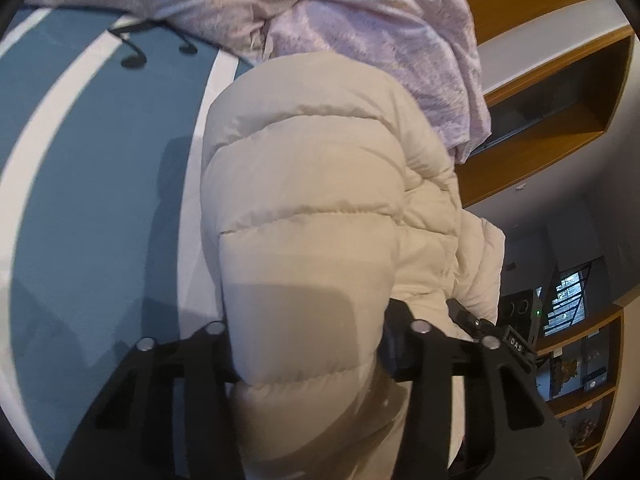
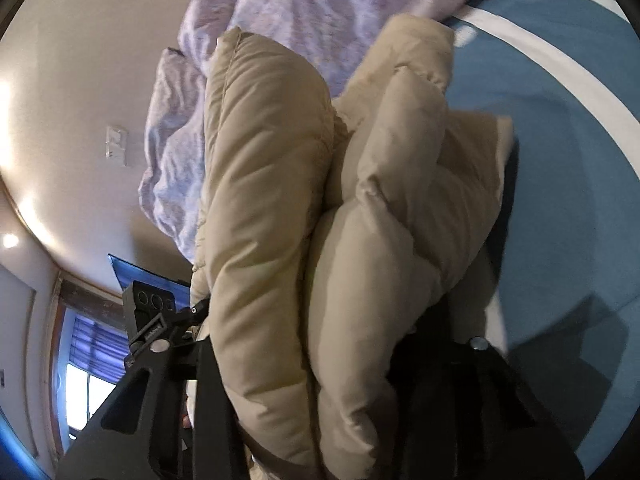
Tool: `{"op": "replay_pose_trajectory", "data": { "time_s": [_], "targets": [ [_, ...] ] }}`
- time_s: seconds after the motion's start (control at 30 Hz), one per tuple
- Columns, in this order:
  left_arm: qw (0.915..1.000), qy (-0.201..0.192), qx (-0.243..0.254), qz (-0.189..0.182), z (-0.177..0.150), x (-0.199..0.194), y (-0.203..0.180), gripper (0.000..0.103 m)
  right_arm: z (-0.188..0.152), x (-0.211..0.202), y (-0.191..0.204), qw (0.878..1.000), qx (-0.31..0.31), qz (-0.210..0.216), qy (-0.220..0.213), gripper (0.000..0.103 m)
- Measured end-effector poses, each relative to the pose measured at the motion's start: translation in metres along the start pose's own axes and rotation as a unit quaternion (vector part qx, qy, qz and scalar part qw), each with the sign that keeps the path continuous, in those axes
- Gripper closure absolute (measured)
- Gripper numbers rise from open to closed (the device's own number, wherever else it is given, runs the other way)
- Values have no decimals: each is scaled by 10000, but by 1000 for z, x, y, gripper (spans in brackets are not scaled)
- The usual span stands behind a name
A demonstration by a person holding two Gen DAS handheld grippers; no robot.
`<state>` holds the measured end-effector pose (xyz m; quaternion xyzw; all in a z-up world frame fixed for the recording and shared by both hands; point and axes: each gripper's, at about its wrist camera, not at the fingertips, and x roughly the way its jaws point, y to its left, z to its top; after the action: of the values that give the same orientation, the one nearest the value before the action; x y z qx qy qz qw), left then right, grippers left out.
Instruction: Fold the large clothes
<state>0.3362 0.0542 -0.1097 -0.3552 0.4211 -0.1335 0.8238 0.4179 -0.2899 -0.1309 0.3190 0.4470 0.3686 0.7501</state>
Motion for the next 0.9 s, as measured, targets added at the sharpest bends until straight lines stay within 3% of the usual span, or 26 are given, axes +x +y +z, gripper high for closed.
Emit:
{"op": "replay_pose_trajectory", "data": {
  "time_s": [0.17,0.5,0.77,0.9],
  "targets": [
    [9990,-431,120,-20,11,-39,4,63,12,23,37,9993,-356,122,37,72],
    [9914,-1187,192,522,39,-105,43,63,34,106,107,9911,-1302,165,236,72],
    [9875,-1165,193,1042,51,-96,82,60,32,145,96,9862,-1561,-322,451,72],
    [9836,-1149,329,1352,53,-78,92,53,32,152,75,9891,-1310,-463,494,61]
  ]
}}
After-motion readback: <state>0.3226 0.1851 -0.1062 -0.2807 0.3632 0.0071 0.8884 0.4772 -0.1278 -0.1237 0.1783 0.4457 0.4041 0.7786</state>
